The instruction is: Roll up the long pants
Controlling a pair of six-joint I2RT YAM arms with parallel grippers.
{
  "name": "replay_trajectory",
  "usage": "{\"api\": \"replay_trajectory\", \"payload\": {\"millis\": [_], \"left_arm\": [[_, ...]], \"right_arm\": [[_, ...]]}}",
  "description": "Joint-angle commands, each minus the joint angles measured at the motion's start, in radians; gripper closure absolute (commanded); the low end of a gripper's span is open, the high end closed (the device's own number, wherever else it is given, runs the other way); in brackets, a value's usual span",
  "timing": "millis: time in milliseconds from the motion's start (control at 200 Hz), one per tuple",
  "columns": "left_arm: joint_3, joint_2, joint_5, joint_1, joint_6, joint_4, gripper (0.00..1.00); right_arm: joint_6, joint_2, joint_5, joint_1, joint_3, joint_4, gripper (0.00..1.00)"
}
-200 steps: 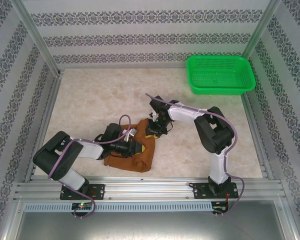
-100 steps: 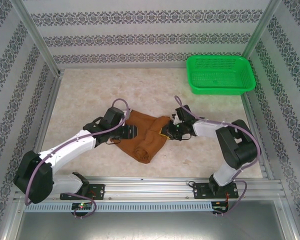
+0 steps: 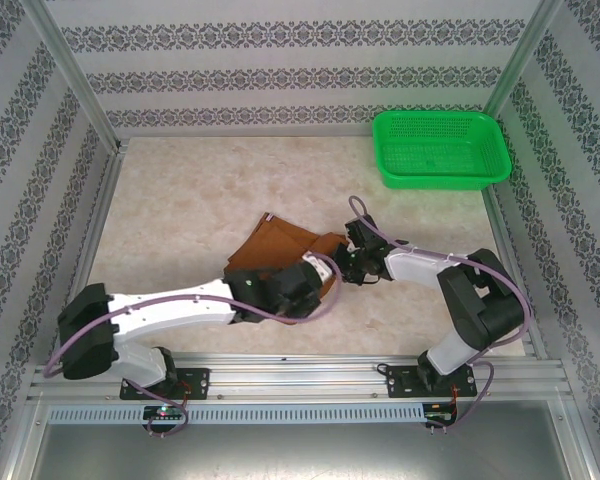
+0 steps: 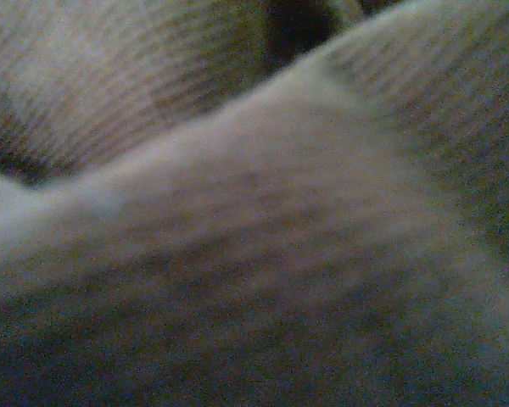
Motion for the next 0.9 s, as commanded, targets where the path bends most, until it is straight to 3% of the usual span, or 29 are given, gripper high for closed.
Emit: {"api": "replay_trajectory", "payload": {"millis": [0, 45, 250, 350, 590, 639, 689, 719, 894], "left_arm": [[0.029, 0.062, -0.054, -0.021, 0.06, -0.064, 0.43], [0.042, 0.097, -0.058, -0.021, 0.058, -0.078, 0.43], [0.127, 0.307, -0.33, -0.005, -0.003, -0.228, 0.41], [0.145, 0.395, -0.389, 0.012, -0.029, -0.264, 0.41], [0.195, 0.54, -0.385, 0.11, -0.126, -0.356, 0.42], [0.207, 0.568, -0.376, 0.14, -0.141, -0.37, 0.51], [0.222, 0.602, -0.358, 0.175, -0.159, -0.39, 0.84], [0.23, 0.621, -0.344, 0.195, -0.169, -0.397, 0.94], [0.204, 0.634, -0.234, 0.212, -0.113, -0.319, 0.99]], "right_arm": [[0.014, 0.08, 0.116, 0.024, -0.046, -0.115, 1.0], [0.015, 0.082, 0.118, 0.027, -0.05, -0.112, 1.0], [0.023, 0.085, 0.099, 0.038, -0.073, -0.082, 1.0], [0.035, 0.067, 0.074, 0.046, -0.091, -0.072, 1.0], [0.079, -0.078, 0.02, 0.058, -0.164, -0.073, 1.0], [0.089, -0.122, 0.011, 0.061, -0.174, -0.089, 1.0], [0.095, -0.17, 0.006, 0.063, -0.186, -0.106, 1.0], [0.099, -0.199, 0.004, 0.066, -0.193, -0.119, 1.0], [0.126, -0.384, 0.014, 0.066, -0.244, -0.193, 1.0]]}}
